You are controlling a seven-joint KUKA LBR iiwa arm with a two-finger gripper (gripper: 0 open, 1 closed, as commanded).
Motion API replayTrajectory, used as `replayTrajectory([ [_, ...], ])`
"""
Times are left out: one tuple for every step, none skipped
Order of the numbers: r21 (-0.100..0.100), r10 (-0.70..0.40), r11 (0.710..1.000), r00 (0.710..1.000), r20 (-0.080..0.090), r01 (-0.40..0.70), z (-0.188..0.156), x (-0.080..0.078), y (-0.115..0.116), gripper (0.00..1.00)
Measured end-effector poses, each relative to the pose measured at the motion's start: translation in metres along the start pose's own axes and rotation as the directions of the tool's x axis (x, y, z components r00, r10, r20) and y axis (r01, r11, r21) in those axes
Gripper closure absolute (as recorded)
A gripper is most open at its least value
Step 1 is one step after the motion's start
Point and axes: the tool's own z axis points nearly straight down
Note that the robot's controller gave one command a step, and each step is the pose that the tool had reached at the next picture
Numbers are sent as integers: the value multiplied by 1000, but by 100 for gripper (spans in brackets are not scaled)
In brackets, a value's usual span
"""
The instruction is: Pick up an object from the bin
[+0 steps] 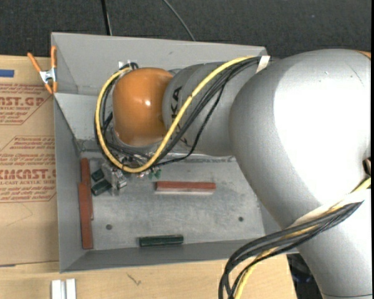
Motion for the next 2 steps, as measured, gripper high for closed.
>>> replayTrajectory([
  [0,0,1000,1000,0,0,0,0,0,100],
  [0,-22,1000,1000,-11,22,-57,3,6,100],
])
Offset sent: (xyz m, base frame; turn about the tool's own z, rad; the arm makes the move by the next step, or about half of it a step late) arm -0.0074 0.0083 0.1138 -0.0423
